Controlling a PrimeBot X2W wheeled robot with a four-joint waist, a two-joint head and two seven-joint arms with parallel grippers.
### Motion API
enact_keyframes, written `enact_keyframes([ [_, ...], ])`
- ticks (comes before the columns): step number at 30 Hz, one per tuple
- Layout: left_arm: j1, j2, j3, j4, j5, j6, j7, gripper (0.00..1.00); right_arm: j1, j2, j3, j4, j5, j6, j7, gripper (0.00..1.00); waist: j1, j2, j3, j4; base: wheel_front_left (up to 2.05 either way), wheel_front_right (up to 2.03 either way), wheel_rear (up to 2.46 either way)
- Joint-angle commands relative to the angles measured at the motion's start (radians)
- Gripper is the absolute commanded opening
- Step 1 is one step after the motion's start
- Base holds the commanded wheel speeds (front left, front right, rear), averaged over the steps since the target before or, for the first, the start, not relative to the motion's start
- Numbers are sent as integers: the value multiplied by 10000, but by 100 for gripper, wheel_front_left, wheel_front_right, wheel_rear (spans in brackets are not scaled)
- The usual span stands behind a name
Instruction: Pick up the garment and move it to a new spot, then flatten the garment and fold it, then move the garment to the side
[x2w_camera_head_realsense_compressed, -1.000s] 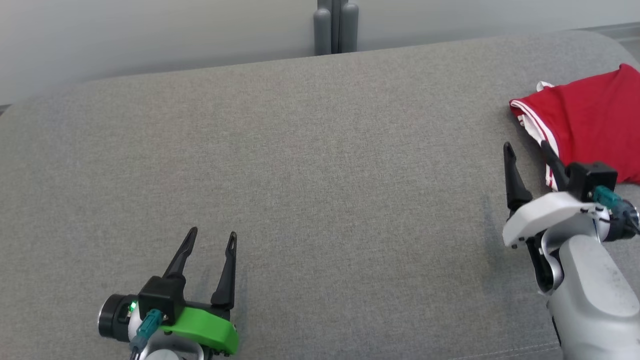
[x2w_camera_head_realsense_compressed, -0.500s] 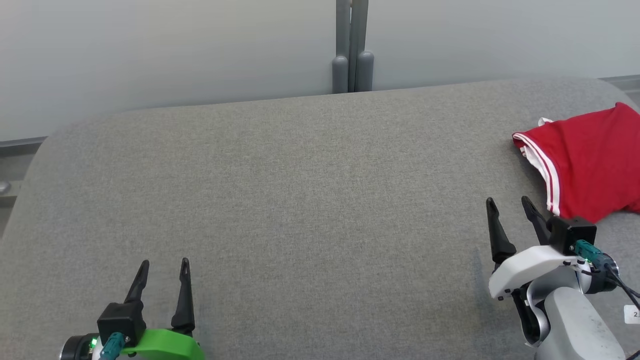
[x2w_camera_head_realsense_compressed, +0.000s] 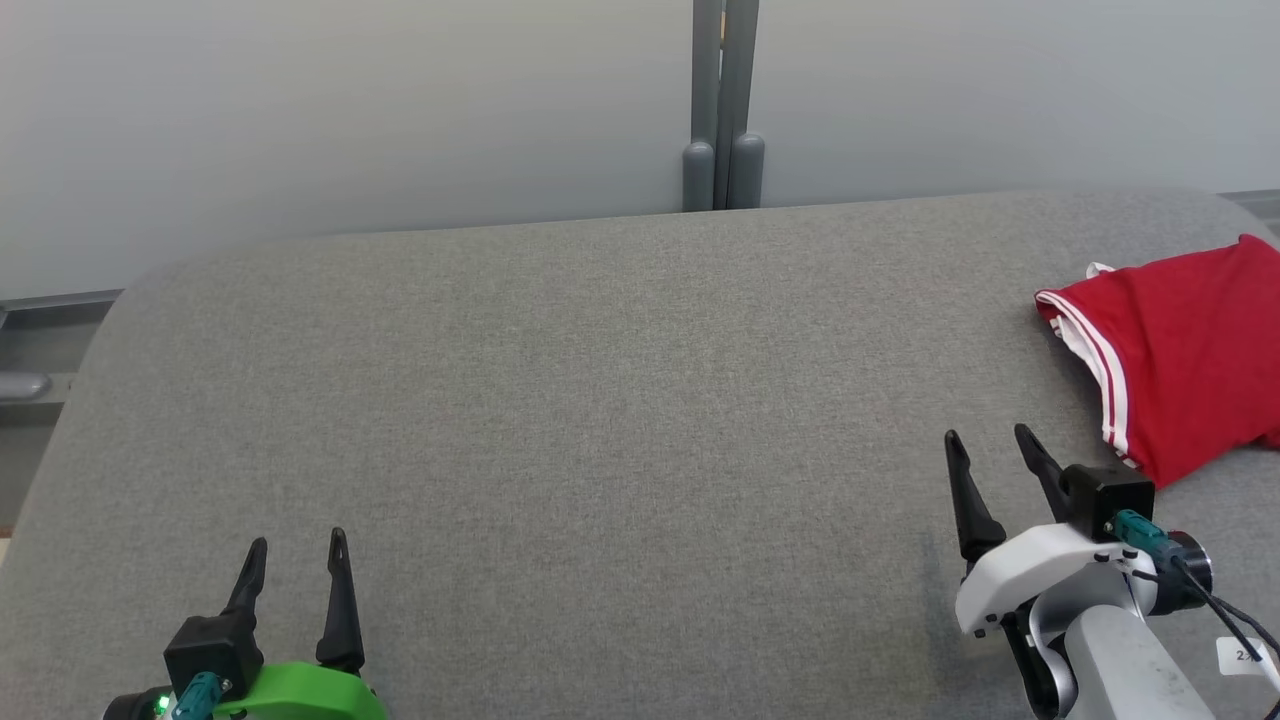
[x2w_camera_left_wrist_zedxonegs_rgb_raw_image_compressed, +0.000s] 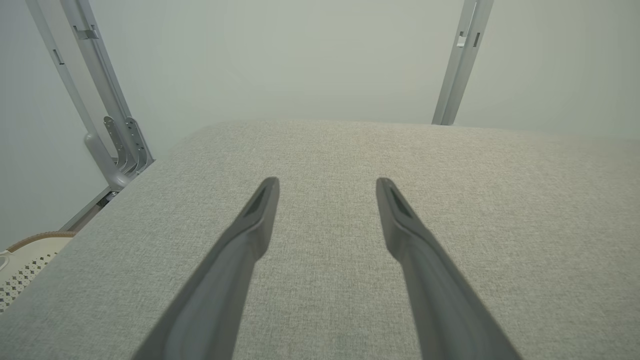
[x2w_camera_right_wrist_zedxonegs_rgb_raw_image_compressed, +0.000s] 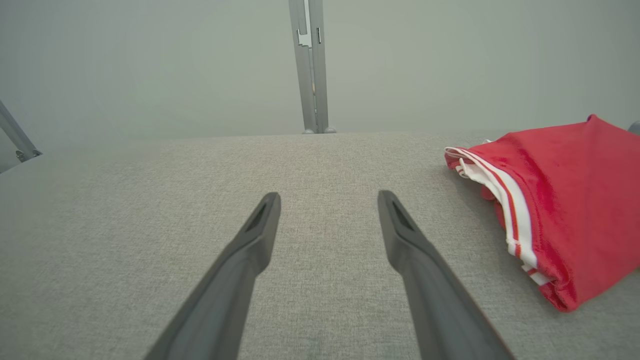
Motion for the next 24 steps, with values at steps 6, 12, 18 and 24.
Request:
enact_keyframes([
  [6,-19,37,-69,121,-132,-24,9,100,426,122,-77,-271,-139,-10,-39,100,1,0,-61,16,0,0,0],
  [12,3,36,-124,278,-250,29,9,100,600,233,-282,-488,-516,-8,-39,100,1,0,-73,-9,0,0,0],
  [18,4,36,-208,344,-297,18,9,100,697,270,-195,-731,-895,-8,-39,100,1,0,-115,-69,0,0,0],
  [24,-22,36,-273,388,-291,62,9,100,779,293,-152,-906,-1022,-8,-39,100,1,0,-105,-95,0,0,0],
])
